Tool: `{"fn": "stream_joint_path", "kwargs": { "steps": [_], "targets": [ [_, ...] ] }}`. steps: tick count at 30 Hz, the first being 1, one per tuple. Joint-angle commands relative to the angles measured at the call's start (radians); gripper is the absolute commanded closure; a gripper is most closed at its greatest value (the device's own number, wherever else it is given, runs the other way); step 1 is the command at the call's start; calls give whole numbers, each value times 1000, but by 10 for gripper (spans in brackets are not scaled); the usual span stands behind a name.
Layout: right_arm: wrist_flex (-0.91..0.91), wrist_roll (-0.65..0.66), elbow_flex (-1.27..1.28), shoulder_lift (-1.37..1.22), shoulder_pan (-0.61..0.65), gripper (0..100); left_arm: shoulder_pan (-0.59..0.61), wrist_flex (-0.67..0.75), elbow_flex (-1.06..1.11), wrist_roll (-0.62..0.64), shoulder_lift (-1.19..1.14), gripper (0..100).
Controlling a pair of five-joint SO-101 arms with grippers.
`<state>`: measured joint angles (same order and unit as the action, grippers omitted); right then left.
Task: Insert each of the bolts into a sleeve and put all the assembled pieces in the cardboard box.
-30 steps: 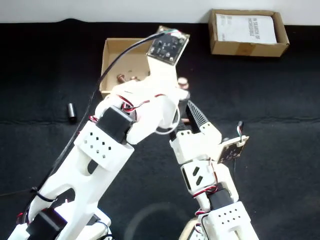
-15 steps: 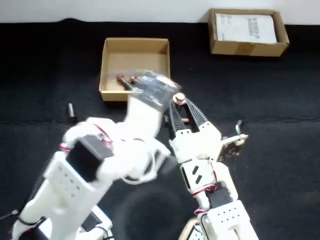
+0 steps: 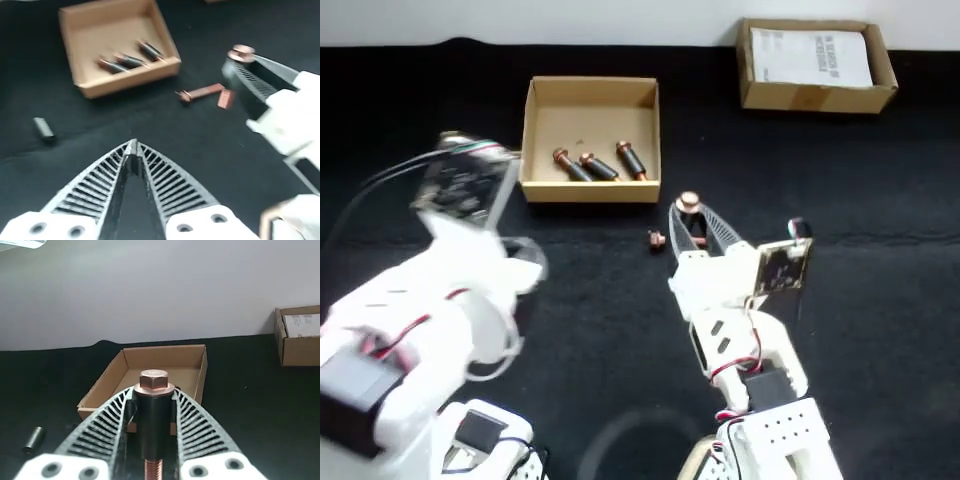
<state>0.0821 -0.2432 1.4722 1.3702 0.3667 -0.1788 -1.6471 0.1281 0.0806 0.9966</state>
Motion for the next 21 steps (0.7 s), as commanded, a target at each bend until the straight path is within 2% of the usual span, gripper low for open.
{"fn": "stream_joint_path", "kwargs": {
  "steps": [1,7,12,21],
  "targets": [
    [90,-5,-177,-1,-4,991,143,21,1,-55,56,992],
    [312,-3,-463,-130,-4,991,358,21,182,-74,166,992],
    [495,-3,-780,-344,-4,991,409,25,455,-74,341,991],
    [872,-3,-1389,-783,13,991,414,367,1135,-74,852,991]
  ]
}}
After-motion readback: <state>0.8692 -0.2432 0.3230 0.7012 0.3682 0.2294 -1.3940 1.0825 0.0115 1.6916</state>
